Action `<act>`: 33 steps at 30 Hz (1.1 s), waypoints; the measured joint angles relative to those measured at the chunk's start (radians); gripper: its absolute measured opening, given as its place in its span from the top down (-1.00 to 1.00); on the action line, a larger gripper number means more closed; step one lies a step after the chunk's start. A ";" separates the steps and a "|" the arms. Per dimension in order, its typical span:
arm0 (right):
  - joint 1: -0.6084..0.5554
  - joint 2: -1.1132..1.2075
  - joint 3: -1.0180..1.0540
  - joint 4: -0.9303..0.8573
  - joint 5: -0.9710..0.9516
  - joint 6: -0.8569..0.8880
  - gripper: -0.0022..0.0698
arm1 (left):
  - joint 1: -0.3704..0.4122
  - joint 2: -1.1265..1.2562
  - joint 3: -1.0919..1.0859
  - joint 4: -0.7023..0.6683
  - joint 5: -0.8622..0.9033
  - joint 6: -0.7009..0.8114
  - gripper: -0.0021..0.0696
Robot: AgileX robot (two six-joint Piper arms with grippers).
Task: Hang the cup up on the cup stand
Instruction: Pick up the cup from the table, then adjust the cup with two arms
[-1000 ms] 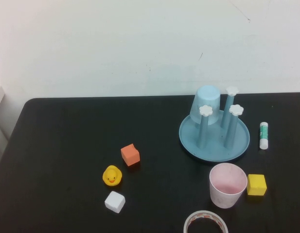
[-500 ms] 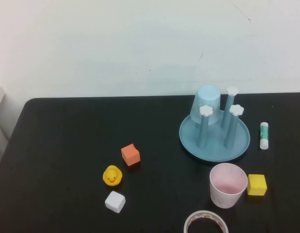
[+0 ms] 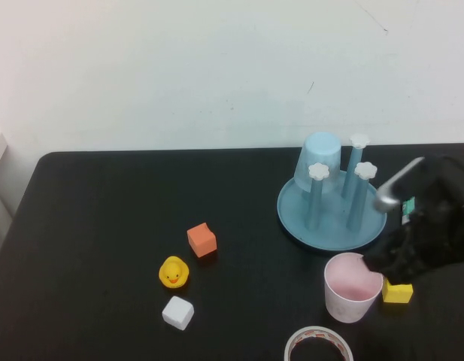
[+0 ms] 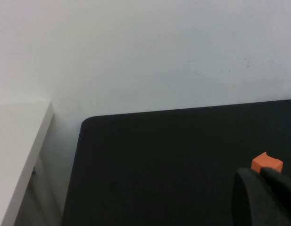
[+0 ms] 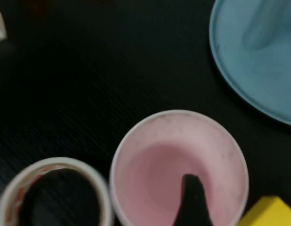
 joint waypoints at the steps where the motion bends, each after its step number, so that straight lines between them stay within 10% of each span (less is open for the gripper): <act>1: 0.004 0.040 -0.022 0.000 -0.006 -0.016 -0.36 | 0.000 0.000 0.000 0.000 0.000 0.000 0.95; 9: 0.016 0.281 -0.123 0.004 -0.030 -0.069 -0.27 | 0.000 0.000 0.000 0.000 0.000 0.006 0.95; 17: 0.016 0.332 -0.153 0.012 -0.027 -0.083 0.70 | 0.000 0.000 0.000 -0.290 -0.073 0.009 0.95; 20: 0.016 0.320 -0.164 0.015 -0.011 -0.090 0.77 | 0.000 0.000 0.000 -0.484 -0.095 0.009 0.87; 29: 0.084 0.116 -0.195 0.170 0.099 -0.169 0.80 | 0.000 0.000 0.000 -1.313 -0.098 0.009 -0.71; 33: 0.184 0.013 -0.195 0.523 0.160 -0.385 0.80 | 0.000 0.000 0.000 -1.523 -0.071 0.007 -0.94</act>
